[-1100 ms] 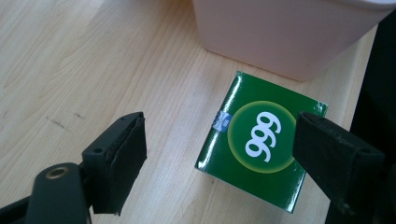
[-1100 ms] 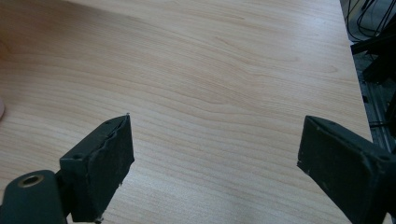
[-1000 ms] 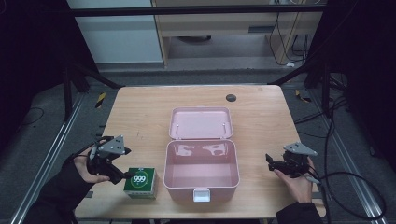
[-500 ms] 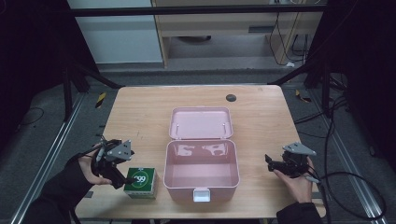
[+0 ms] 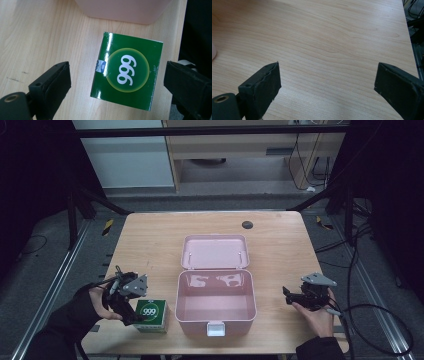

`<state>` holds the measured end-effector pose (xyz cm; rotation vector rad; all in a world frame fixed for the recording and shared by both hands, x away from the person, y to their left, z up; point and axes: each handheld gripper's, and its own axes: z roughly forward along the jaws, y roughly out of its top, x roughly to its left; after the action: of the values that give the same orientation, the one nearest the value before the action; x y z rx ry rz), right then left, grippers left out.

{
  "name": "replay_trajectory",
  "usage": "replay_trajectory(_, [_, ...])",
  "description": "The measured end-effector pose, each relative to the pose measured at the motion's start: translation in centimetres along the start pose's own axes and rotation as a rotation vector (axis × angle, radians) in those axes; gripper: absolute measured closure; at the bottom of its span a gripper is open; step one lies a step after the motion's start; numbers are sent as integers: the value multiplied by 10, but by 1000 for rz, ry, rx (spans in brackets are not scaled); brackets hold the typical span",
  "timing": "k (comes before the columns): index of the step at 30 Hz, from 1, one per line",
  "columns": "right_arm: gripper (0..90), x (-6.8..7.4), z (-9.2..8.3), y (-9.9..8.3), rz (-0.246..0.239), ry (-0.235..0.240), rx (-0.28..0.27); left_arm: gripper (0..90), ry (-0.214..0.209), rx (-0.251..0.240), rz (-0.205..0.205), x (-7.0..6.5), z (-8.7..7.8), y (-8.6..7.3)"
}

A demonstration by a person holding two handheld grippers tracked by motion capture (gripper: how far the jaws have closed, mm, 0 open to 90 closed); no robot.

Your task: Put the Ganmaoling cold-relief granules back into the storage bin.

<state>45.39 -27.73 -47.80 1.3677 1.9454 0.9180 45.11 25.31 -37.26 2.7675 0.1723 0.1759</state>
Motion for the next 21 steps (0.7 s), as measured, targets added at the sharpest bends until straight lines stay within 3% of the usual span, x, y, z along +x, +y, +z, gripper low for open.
replay_trajectory(13, [59,1,1,0,-6,6,8,51,-40,49,16,-1,18,2])
replay_trajectory(21, [51,2,3,-1,-16,4,20,48,-59,46,22,-2,23,1])
